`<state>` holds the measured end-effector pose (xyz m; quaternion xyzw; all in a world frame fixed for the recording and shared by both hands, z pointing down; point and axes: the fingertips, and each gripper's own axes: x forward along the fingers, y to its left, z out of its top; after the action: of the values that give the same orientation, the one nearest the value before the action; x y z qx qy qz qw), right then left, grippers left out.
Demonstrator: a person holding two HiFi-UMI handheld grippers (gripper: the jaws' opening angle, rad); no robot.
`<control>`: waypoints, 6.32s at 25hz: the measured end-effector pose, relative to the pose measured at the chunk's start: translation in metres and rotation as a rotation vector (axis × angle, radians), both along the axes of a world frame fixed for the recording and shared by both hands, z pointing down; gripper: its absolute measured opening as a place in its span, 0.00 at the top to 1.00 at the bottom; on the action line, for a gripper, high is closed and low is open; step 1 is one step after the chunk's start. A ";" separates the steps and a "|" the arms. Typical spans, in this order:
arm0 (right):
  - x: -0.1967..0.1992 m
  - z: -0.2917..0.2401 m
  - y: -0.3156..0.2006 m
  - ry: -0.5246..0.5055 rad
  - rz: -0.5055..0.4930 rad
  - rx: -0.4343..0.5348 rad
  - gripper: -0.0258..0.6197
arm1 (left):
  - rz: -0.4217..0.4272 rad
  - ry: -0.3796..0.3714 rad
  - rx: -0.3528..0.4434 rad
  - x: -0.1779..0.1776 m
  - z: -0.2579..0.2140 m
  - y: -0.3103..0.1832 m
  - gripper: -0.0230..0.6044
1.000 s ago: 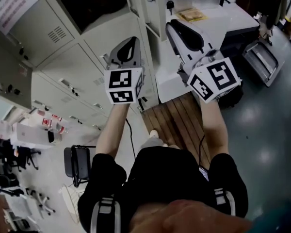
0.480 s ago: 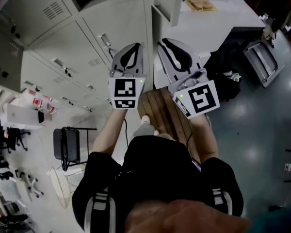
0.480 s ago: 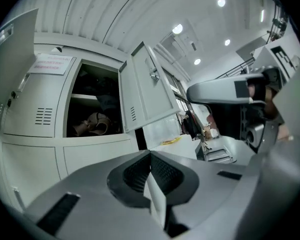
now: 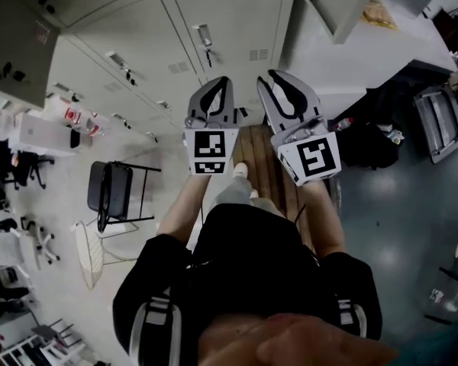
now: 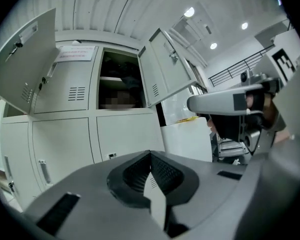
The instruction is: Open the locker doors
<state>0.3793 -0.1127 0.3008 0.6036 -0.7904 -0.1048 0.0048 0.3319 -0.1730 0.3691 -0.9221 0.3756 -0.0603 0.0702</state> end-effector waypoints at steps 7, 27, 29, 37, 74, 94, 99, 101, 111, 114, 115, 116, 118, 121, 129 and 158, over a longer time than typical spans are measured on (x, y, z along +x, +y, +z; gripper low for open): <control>-0.024 0.049 -0.039 -0.056 -0.082 -0.092 0.81 | -0.053 -0.009 -0.014 -0.028 0.034 -0.017 0.95; -0.045 0.162 -0.140 -0.048 -0.076 -0.251 0.80 | -0.178 -0.064 -0.048 -0.057 0.097 -0.091 0.95; -0.046 0.165 -0.147 -0.050 -0.077 -0.258 0.80 | -0.180 -0.060 -0.062 -0.057 0.101 -0.097 0.95; -0.043 0.169 -0.163 -0.060 -0.068 -0.270 0.80 | -0.189 -0.013 -0.078 -0.059 0.101 -0.117 0.95; -0.005 0.159 -0.135 -0.109 0.140 -0.151 0.94 | -0.277 0.135 -0.071 -0.077 0.080 -0.109 0.95; -0.035 0.187 -0.161 -0.012 0.057 -0.266 0.93 | -0.294 0.148 -0.145 -0.080 0.100 -0.116 0.95; -0.045 0.199 -0.183 0.012 0.023 -0.301 0.89 | -0.297 0.144 -0.165 -0.082 0.111 -0.127 0.95; -0.048 0.205 -0.190 0.015 0.008 -0.325 0.85 | -0.302 0.141 -0.173 -0.083 0.115 -0.133 0.95; -0.060 0.228 -0.231 0.039 -0.008 -0.375 0.81 | -0.323 0.134 -0.206 -0.091 0.136 -0.151 0.95; -0.061 0.233 -0.242 0.044 0.004 -0.388 0.81 | -0.329 0.130 -0.209 -0.094 0.138 -0.154 0.95; -0.060 0.235 -0.245 0.045 0.008 -0.392 0.81 | -0.332 0.129 -0.210 -0.095 0.139 -0.155 0.95; -0.060 0.236 -0.249 0.045 0.013 -0.395 0.81 | -0.334 0.128 -0.212 -0.095 0.140 -0.156 0.95; -0.059 0.240 -0.254 0.044 0.022 -0.400 0.81 | -0.336 0.126 -0.215 -0.097 0.141 -0.158 0.95; -0.058 0.243 -0.261 0.042 0.034 -0.402 0.81 | -0.337 0.120 -0.218 -0.099 0.143 -0.160 0.95; -0.058 0.244 -0.267 0.018 0.061 -0.390 0.84 | -0.330 0.104 -0.226 -0.098 0.149 -0.160 0.95; -0.046 0.247 -0.265 -0.657 0.004 -0.386 0.89 | -0.315 0.049 -0.214 -0.097 0.149 -0.148 0.95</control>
<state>0.3332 -0.3779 0.5481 0.5947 -0.7537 0.2451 -0.1351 0.2344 -0.3212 0.5176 -0.8554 0.5082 -0.0876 -0.0475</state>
